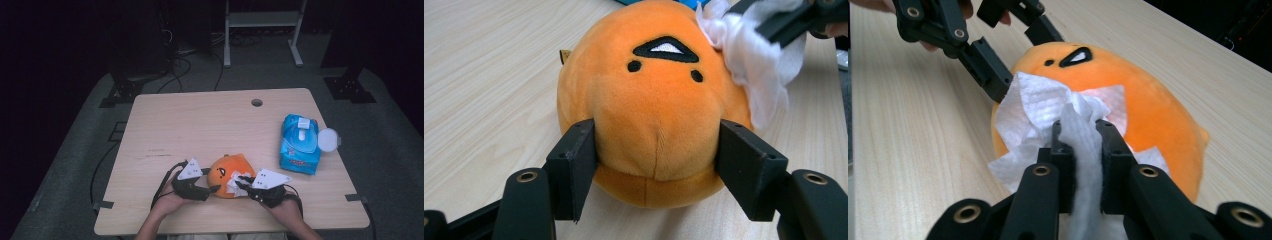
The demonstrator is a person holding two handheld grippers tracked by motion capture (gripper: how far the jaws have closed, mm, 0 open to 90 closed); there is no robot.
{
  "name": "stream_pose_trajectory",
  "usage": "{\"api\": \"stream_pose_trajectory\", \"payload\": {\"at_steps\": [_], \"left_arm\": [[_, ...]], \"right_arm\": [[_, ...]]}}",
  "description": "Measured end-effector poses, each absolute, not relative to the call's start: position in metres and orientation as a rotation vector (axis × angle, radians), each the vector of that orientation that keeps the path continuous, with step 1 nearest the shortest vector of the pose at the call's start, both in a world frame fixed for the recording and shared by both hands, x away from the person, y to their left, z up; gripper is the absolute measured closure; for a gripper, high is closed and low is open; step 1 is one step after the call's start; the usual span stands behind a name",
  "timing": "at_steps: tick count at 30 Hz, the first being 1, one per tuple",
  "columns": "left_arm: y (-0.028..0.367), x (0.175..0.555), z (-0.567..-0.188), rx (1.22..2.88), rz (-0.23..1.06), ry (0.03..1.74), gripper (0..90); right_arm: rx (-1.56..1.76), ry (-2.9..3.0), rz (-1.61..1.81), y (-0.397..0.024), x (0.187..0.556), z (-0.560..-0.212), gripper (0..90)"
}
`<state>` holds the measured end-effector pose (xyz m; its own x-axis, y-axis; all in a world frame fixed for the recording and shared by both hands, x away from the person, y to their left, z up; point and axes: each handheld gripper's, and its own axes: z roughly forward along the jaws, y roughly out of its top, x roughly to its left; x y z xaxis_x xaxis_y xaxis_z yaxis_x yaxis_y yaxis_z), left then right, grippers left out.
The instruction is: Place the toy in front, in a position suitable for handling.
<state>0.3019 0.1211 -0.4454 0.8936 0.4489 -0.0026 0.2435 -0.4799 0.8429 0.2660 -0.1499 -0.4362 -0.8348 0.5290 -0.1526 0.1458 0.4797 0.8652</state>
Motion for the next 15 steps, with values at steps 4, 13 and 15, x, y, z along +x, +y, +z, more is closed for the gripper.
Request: {"api": "stream_pose_trajectory", "payload": {"at_steps": [4, 13, 15], "left_arm": [[0.121, 0.302, -0.446, 2.088, 0.270, 0.502, 34.8], [0.119, 0.303, -0.448, 2.093, 0.257, 0.523, 19.4], [0.117, 0.304, -0.449, 2.087, 0.229, 0.536, 17.9]], "right_arm": [[0.600, 2.309, 1.289, -0.161, 0.267, -0.434, 81.1], [0.779, 2.311, 1.333, -0.187, 0.274, -0.440, 81.1], [0.765, 2.314, 1.347, -0.184, 0.272, -0.440, 81.0]]}}
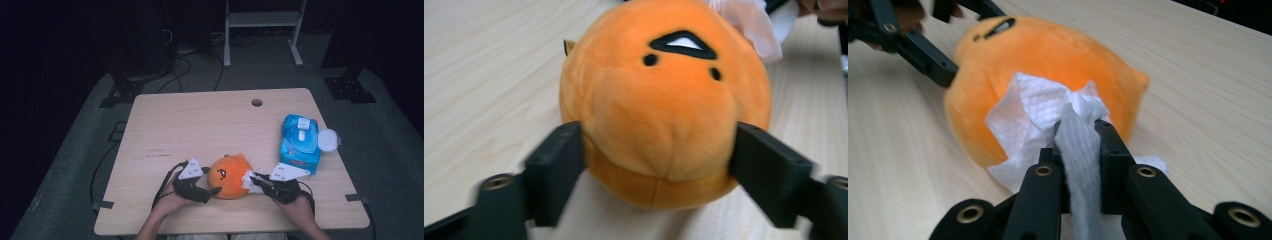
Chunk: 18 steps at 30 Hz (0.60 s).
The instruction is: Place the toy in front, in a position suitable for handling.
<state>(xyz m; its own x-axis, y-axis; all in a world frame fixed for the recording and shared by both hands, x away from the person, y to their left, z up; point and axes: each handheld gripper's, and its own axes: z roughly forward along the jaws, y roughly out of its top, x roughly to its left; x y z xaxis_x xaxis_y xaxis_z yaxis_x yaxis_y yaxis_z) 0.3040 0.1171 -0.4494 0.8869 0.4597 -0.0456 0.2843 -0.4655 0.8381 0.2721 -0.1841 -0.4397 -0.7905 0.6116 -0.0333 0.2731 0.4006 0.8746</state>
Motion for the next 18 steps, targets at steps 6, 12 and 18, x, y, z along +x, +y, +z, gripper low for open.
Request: {"api": "stream_pose_trajectory", "payload": {"at_steps": [6, 12, 18], "left_arm": [[0.122, 0.307, -0.450, 2.063, 0.210, 0.550, 28.5], [0.122, 0.307, -0.451, 2.055, 0.209, 0.553, 31.5], [0.127, 0.309, -0.452, 2.041, 0.204, 0.589, 28.4]], "right_arm": [[0.704, 2.337, 1.381, -0.175, 0.269, -0.437, 80.9], [0.840, 2.317, 1.341, -0.202, 0.283, -0.445, 81.0], [0.897, 2.320, 1.420, -0.206, 0.282, -0.448, 81.0]]}}
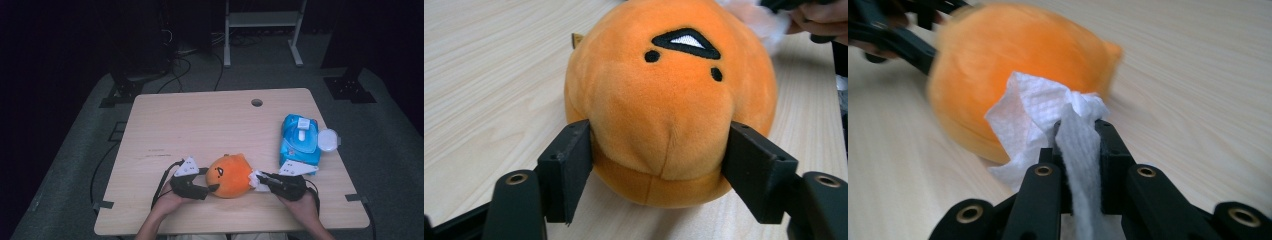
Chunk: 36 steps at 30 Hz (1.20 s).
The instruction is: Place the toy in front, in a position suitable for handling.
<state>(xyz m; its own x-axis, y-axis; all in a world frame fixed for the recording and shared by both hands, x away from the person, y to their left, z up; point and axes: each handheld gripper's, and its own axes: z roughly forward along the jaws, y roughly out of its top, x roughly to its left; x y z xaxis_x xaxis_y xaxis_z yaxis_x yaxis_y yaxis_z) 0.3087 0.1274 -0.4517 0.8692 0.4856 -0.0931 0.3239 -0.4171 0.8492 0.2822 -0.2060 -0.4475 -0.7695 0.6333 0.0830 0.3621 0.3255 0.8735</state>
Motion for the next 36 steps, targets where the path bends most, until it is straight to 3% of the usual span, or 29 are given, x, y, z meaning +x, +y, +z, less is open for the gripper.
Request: {"api": "stream_pose_trajectory", "payload": {"at_steps": [4, 9, 11, 13, 16, 21, 24, 26, 29, 31, 32, 36], "left_arm": [[0.128, 0.312, -0.452, 2.020, 0.200, 0.612, 27.9], [0.131, 0.314, -0.449, 1.984, 0.239, 0.652, 35.4], [0.131, 0.315, -0.450, 1.973, 0.220, 0.661, 30.3], [0.130, 0.316, -0.452, 1.971, 0.177, 0.666, 19.6], [0.122, 0.314, -0.454, 1.976, 0.152, 0.647, 16.9], [0.119, 0.313, -0.449, 1.967, 0.220, 0.621, 31.6], [0.119, 0.314, -0.447, 1.962, 0.218, 0.623, 32.0], [0.120, 0.314, -0.447, 1.953, 0.210, 0.636, 29.2], [0.118, 0.310, -0.445, 1.930, 0.211, 0.649, 12.5], [0.112, 0.308, -0.447, 1.942, 0.223, 0.652, 12.2], [0.105, 0.307, -0.453, 1.975, 0.253, 0.667, 12.8], [0.109, 0.309, -0.450, 1.955, 0.294, 0.671, 30.4]], "right_arm": [[0.837, 2.314, 1.464, -0.198, 0.278, -0.443, 80.9], [0.826, 2.310, 1.513, -0.198, 0.278, -0.441, 80.9], [0.816, 2.311, 1.517, -0.194, 0.279, -0.441, 80.9], [0.852, 2.303, 1.474, -0.192, 0.284, -0.443, 80.9], [0.914, 2.291, 1.476, -0.197, 0.291, -0.446, 80.9], [0.851, 2.304, 1.515, -0.188, 0.284, -0.443, 80.9], [0.741, 2.320, 1.443, -0.170, 0.278, -0.436, 80.9], [0.756, 2.318, 1.452, -0.170, 0.280, -0.437, 80.9], [0.822, 2.310, 1.481, -0.177, 0.287, -0.441, 81.0], [0.846, 2.304, 1.494, -0.180, 0.289, -0.442, 81.0], [0.841, 2.301, 1.495, -0.178, 0.288, -0.441, 80.9], [0.804, 2.293, 1.474, -0.172, 0.286, -0.438, 80.9]]}}
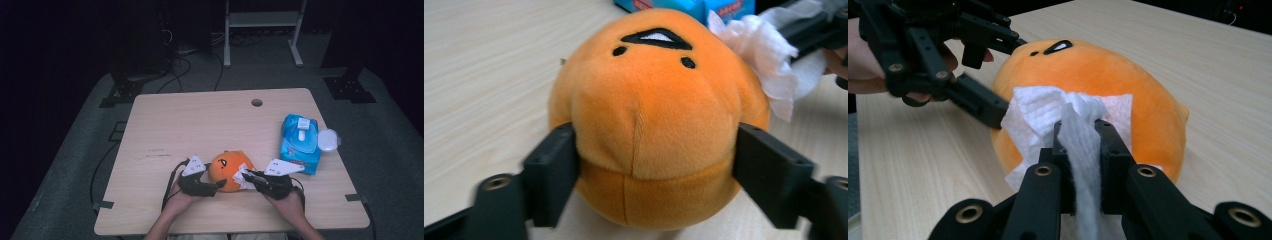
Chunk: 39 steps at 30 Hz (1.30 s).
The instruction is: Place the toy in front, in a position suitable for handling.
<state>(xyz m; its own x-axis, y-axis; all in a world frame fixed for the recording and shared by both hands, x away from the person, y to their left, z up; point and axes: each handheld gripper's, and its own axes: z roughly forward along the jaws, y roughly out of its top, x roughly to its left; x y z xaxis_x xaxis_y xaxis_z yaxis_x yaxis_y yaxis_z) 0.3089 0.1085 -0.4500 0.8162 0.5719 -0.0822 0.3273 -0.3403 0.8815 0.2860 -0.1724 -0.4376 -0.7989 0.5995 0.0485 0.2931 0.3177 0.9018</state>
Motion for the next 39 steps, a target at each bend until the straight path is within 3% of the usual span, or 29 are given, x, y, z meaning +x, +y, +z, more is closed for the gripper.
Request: {"api": "stream_pose_trajectory", "payload": {"at_steps": [4, 8, 14, 16, 17, 19, 21, 22, 26, 31, 33, 39], "left_arm": [[0.110, 0.310, -0.450, 1.953, 0.289, 0.658, 31.8], [0.107, 0.310, -0.450, 1.949, 0.281, 0.652, 26.5], [0.105, 0.307, -0.449, 1.972, 0.319, 0.606, 29.3], [0.105, 0.307, -0.449, 1.964, 0.314, 0.619, 26.3], [0.106, 0.308, -0.450, 1.931, 0.286, 0.653, 16.4], [0.105, 0.309, -0.452, 1.925, 0.273, 0.676, 11.4], [0.103, 0.309, -0.454, 1.932, 0.240, 0.687, 13.6], [0.101, 0.308, -0.453, 1.947, 0.274, 0.663, 21.8], [0.102, 0.305, -0.450, 1.958, 0.332, 0.624, 32.6], [0.102, 0.306, -0.449, 1.952, 0.320, 0.620, 31.5], [0.099, 0.307, -0.449, 1.934, 0.296, 0.644, 23.2], [0.089, 0.297, -0.446, 1.987, 0.416, 0.544, 31.8]], "right_arm": [[0.860, 2.233, 1.458, -0.183, 0.292, -0.433, 81.0], [0.885, 2.244, 1.460, -0.184, 0.293, -0.437, 81.0], [0.841, 2.237, 1.470, -0.175, 0.292, -0.432, 80.8], [0.857, 2.231, 1.467, -0.178, 0.294, -0.433, 80.9], [0.878, 2.228, 1.434, -0.184, 0.297, -0.436, 80.9], [0.902, 2.230, 1.437, -0.187, 0.299, -0.439, 80.9], [0.943, 2.231, 1.456, -0.190, 0.301, -0.444, 80.9], [0.939, 2.230, 1.471, -0.187, 0.299, -0.443, 80.9], [0.824, 2.249, 1.497, -0.171, 0.289, -0.434, 80.8], [0.832, 2.240, 1.478, -0.176, 0.293, -0.434, 80.8], [0.864, 2.236, 1.483, -0.181, 0.294, -0.435, 80.9], [0.711, 2.289, 1.516, -0.156, 0.282, -0.426, 80.5]]}}
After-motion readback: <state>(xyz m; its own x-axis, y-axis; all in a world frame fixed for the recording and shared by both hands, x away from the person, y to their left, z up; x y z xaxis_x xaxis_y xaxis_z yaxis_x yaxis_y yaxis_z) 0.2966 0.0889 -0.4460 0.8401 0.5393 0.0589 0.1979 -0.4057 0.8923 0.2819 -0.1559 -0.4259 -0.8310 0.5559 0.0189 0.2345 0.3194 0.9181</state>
